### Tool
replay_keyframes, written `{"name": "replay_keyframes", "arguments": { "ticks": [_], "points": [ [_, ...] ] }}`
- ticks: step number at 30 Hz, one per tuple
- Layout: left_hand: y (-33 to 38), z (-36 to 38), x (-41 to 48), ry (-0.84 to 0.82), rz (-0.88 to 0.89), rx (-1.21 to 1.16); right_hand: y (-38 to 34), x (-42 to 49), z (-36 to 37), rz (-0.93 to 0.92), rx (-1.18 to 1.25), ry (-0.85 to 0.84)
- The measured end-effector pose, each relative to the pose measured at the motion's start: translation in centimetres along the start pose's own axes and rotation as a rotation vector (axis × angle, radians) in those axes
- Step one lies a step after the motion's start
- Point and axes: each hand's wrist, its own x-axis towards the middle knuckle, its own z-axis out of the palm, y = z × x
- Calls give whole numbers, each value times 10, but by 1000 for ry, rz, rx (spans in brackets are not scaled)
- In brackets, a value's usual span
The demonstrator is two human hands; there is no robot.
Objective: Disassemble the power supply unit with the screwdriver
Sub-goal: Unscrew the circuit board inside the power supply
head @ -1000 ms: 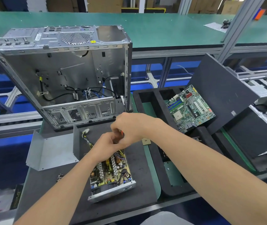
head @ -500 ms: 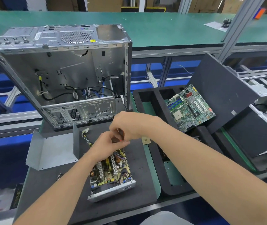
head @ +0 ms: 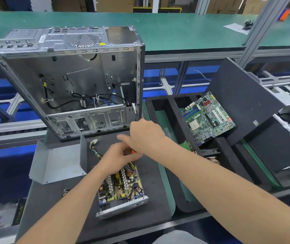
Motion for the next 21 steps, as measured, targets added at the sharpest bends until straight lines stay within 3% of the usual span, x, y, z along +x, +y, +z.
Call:
{"name": "replay_keyframes", "arguments": {
  "ticks": [9,21],
  "points": [
    [-7,-7,0,-40,1,32,13,-5,-21,-408,27,-258],
    [-9,-9,3,-96,95,6,35,-13,-40,-359,104,-217]
  ]
}}
